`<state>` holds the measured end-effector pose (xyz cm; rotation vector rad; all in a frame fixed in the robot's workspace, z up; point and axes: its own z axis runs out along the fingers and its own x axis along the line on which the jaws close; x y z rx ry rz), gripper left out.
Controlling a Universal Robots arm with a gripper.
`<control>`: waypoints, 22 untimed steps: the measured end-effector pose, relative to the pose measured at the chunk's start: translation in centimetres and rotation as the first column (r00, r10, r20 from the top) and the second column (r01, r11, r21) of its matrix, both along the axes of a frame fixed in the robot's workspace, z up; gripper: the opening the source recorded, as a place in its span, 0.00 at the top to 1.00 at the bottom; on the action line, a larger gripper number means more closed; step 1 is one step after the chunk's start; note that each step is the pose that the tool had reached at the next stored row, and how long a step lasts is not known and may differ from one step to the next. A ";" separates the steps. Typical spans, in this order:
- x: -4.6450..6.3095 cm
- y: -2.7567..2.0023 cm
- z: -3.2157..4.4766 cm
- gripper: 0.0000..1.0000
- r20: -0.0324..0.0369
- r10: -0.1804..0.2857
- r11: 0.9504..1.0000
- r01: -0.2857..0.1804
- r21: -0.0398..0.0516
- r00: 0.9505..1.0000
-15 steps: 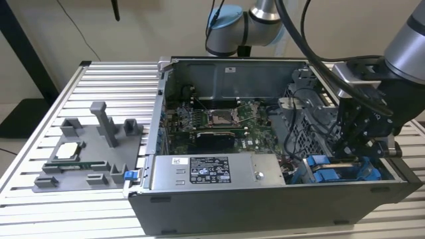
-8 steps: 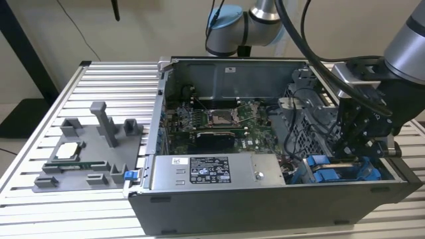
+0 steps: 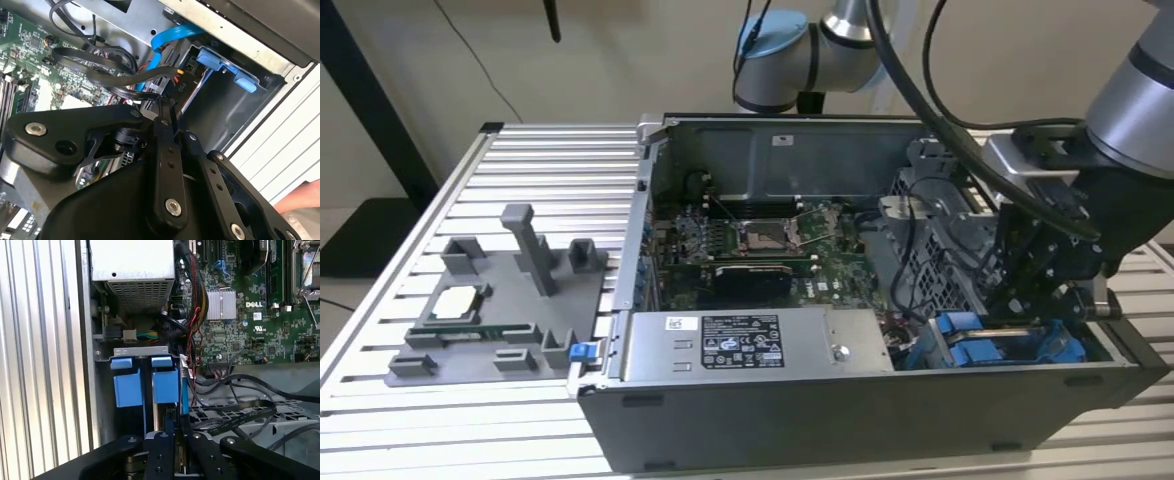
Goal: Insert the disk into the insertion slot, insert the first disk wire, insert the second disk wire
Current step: 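Insert the second disk wire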
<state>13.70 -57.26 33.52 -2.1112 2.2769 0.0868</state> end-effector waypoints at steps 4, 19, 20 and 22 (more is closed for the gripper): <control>0.0 0.00 0.83 0.00 0.000 0.000 1.000 0.000 0.002 1.000; 0.0 0.00 3.36 0.00 0.000 0.000 1.000 0.000 0.002 1.000; 0.0 0.00 3.36 0.00 0.000 0.000 1.000 0.000 0.002 1.000; 0.0 0.00 3.38 0.00 0.000 0.000 1.000 0.000 0.001 1.000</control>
